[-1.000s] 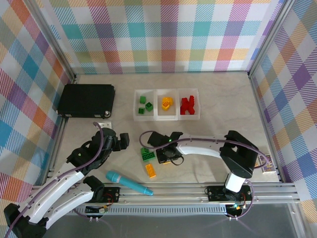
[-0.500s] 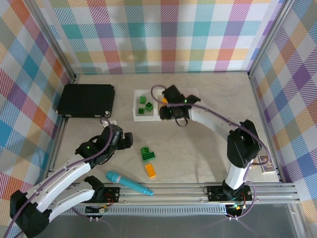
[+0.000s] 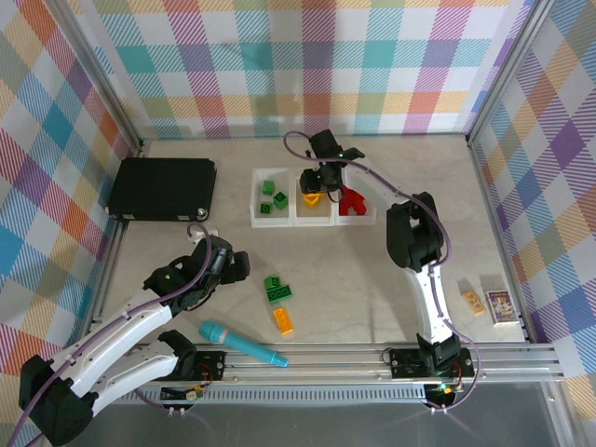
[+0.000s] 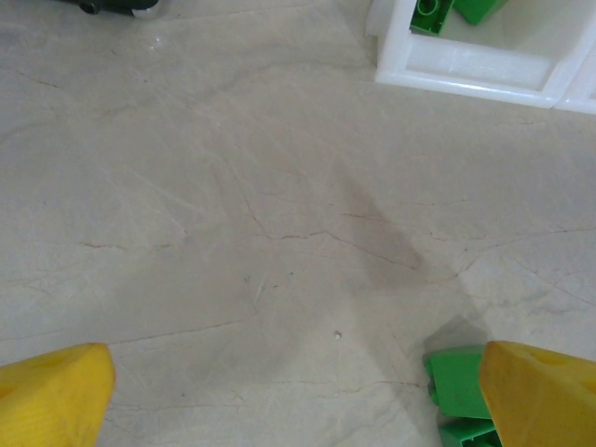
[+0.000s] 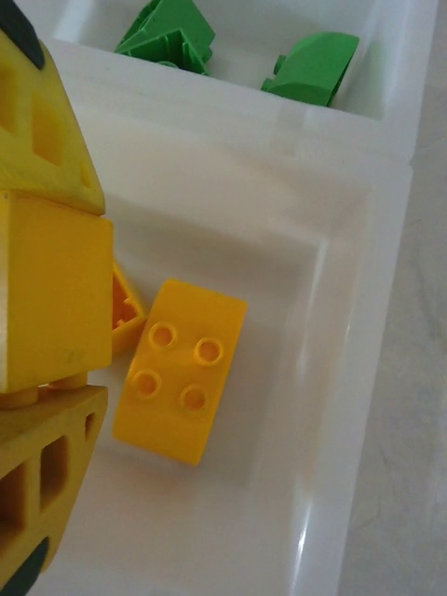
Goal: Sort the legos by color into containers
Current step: Place the lego in the container.
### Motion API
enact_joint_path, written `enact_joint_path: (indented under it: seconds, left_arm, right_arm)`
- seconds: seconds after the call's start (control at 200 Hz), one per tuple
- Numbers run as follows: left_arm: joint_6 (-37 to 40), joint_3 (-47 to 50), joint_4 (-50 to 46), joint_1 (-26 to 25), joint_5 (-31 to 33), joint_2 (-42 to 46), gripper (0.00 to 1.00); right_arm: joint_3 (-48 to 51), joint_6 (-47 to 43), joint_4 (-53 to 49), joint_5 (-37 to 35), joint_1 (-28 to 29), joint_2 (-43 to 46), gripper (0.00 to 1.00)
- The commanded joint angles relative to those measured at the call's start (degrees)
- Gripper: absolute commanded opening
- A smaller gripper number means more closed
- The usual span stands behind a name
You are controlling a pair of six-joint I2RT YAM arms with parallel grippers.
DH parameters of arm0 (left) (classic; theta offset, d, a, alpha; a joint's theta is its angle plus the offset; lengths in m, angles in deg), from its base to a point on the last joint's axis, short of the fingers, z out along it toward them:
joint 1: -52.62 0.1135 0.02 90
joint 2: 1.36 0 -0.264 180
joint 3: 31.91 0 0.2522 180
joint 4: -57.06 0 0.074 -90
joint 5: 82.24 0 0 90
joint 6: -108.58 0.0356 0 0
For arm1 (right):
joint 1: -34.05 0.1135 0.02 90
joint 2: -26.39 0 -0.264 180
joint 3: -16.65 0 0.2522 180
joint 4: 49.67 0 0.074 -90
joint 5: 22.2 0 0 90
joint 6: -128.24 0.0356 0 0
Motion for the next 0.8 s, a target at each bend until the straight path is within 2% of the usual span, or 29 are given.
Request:
enact_joint_path:
  seconds: [0.0,0.275,0.48,0.62,0.795]
  left_arm:
    - [-1.8,1.5,0.5,0.5,-2.5,1.1,1.00]
    - [-4.3,2.8,3.1,0.3,-7.0,-0.4,1.00]
    - [-4.0,2.5,5.2,-0.9,-10.1,-2.0,1.00]
    - [-3.6,2.1,7.7,-3.0,-12.5,-4.8,1.00]
    - [-3.3,-0.3,8.8,-6.1,-12.3,-11.8,1.00]
  right_arm:
    - [-5.0,-2.3,-2.6,1.7,0.0,-1.8,0.40]
    - [-7.4,-1.9,-3.9,1.4,-0.3,-2.8,0.68]
    - [-4.4,-1.5,-3.6,3.0,-0.4,1.3,0.74]
    - [1.7,-0.6,-1.5,5.4,-0.3,7.3,0.75]
    - [11.6,0.7,2.0,8.4,-0.3,16.6,0.77]
